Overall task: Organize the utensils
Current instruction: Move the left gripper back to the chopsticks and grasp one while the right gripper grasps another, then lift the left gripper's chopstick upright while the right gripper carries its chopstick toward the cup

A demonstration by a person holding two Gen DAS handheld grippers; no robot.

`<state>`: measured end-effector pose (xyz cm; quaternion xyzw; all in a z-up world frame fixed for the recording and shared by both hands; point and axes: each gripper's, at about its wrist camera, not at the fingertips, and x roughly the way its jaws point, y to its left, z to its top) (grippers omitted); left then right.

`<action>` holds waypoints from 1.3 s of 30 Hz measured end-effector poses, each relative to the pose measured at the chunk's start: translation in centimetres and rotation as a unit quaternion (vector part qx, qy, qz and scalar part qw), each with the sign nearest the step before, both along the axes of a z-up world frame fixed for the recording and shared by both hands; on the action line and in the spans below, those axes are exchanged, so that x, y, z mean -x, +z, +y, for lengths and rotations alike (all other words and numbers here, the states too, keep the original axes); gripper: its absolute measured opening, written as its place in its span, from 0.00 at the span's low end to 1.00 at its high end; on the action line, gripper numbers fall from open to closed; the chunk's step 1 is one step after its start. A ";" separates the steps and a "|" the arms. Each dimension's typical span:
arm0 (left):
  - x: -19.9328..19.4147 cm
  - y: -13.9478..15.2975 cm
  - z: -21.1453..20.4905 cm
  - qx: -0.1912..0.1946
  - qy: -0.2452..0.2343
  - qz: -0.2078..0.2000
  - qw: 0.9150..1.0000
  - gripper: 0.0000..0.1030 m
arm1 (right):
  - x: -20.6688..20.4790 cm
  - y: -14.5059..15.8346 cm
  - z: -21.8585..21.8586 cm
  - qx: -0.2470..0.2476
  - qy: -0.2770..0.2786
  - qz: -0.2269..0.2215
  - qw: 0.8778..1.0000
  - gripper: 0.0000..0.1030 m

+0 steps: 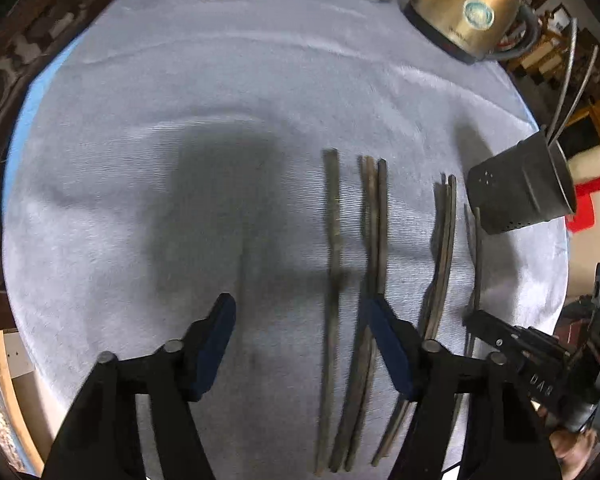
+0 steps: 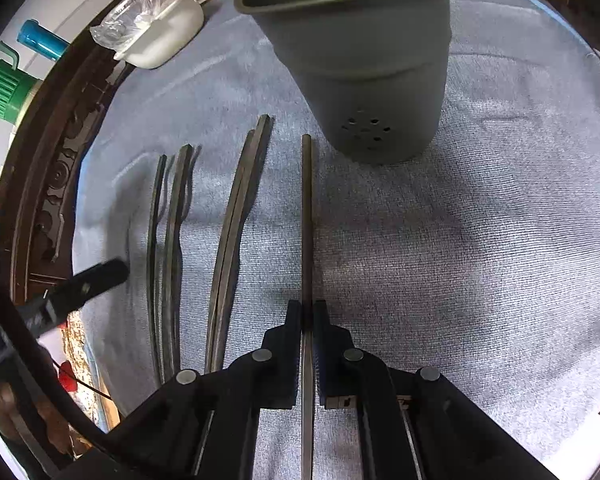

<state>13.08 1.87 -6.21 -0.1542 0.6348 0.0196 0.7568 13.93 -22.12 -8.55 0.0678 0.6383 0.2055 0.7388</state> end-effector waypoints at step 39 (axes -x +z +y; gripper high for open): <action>-3.0 -2.7 1.2 0.036 -0.082 0.130 0.987 0.10 | -4.4 -0.2 5.7 0.153 0.121 0.107 0.975 0.13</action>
